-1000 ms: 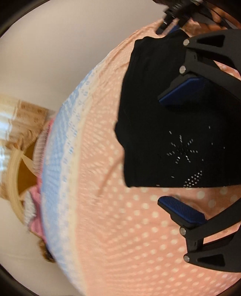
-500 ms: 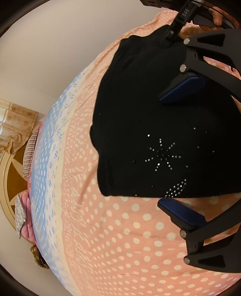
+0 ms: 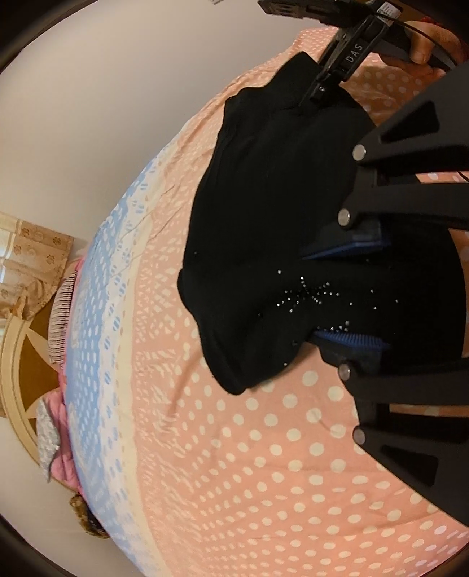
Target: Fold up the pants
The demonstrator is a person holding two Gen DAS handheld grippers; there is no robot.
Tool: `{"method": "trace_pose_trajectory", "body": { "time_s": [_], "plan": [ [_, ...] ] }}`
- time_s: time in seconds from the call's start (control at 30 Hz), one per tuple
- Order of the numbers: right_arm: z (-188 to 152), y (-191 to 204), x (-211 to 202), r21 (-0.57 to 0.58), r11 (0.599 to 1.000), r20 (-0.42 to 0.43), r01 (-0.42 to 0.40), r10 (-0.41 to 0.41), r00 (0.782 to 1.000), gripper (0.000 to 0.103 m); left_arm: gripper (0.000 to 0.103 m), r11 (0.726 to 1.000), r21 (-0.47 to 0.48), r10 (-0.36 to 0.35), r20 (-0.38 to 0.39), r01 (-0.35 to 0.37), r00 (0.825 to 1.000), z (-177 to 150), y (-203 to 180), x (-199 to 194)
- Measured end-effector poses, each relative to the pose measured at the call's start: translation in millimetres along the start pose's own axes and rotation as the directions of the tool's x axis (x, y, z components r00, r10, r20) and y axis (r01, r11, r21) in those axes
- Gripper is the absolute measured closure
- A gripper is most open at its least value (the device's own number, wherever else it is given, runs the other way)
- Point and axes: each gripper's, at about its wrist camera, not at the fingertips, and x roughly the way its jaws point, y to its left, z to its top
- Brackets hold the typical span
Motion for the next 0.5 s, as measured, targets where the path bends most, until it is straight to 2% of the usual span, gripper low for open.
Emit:
{"method": "trace_pose_trajectory", "body": {
  "time_s": [0.13, 0.27, 0.4, 0.5],
  "plan": [
    [3.4, 6.9, -13.9, -0.007, 1.0, 0.044, 0.022, -0.022, 0.999, 0.072, 0.067, 1.0, 0.021, 0.011, 0.027, -0.012, 1.0, 3.6, -3.1, -9.7],
    [8.2, 13.2, -26.8, -0.017, 0.999, 0.081, 0.031, -0.03, 0.996, 0.074, 0.067, 0.999, 0.046, 0.017, 0.066, -0.02, 0.998, 8.1, -4.3, -21.9],
    [11.9, 29.2, -40.2, -0.047, 0.999, 0.113, 0.006, -0.001, 0.994, 0.076, 0.068, 0.996, 0.078, 0.039, 0.112, -0.048, 0.993, 12.1, -2.3, -32.8],
    [14.3, 43.2, -44.6, -0.083, 0.996, 0.132, 0.016, -0.005, 0.991, 0.076, 0.068, 0.997, 0.059, 0.036, 0.115, -0.043, 0.993, 13.6, 7.2, -35.9]
  ]
}}
